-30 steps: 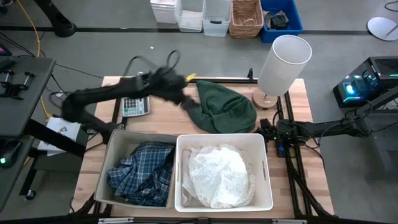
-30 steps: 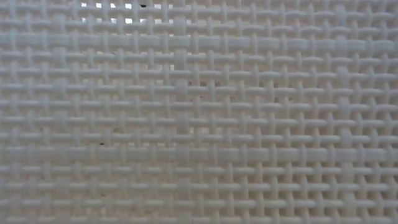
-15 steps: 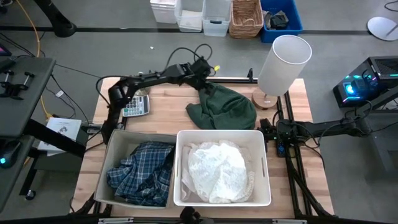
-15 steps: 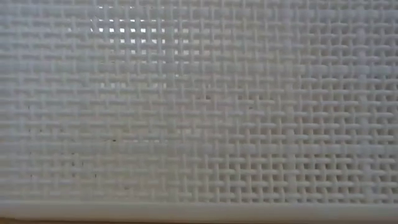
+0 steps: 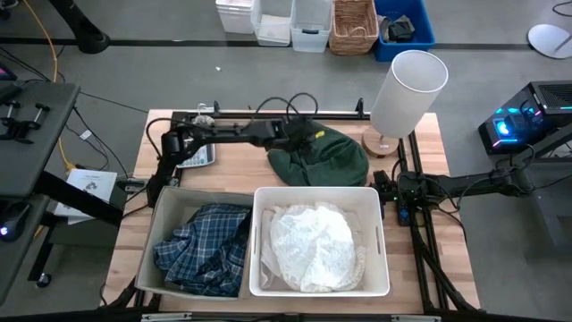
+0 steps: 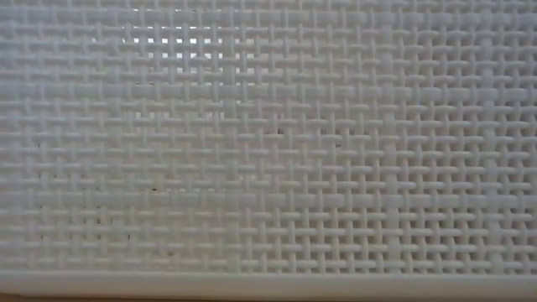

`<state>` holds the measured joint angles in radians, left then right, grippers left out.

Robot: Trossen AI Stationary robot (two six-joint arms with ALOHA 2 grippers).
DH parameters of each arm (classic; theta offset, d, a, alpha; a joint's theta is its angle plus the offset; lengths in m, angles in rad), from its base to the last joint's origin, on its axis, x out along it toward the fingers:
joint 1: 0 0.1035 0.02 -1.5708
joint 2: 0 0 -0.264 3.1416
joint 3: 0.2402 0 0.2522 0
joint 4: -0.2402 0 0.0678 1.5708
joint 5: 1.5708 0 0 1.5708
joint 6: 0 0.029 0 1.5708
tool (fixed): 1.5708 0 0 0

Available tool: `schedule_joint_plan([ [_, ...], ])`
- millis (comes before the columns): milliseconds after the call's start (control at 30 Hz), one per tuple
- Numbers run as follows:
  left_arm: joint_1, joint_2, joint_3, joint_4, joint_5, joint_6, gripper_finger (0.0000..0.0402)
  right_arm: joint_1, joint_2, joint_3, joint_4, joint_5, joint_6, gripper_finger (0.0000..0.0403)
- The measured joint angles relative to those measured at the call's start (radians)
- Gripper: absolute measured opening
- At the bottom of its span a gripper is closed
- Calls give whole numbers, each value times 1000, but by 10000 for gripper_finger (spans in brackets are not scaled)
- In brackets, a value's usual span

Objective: Sort clothes
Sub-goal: Put the green shirt into the white laundry organizer

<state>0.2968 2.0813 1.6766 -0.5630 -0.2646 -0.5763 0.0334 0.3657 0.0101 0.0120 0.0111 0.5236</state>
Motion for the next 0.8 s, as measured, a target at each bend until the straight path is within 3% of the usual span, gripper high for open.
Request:
schedule_joint_plan([
  [200,4,0,-153,111,-132,-177,269,0,0,0,0,0,0,0],
  [333,26,10,-243,283,-127,-275,269,0,0,0,0,0,0,0],
  [467,57,69,-249,328,-86,-377,268,0,0,0,0,0,0,0],
  [600,43,80,-221,330,-111,-345,259,0,0,0,0,0,0,0],
  [700,30,82,-212,307,-97,-287,220,0,0,0,0,0,0,0],
  [800,24,85,-215,288,-65,-244,125,0,0,0,0,0,0,0],
])
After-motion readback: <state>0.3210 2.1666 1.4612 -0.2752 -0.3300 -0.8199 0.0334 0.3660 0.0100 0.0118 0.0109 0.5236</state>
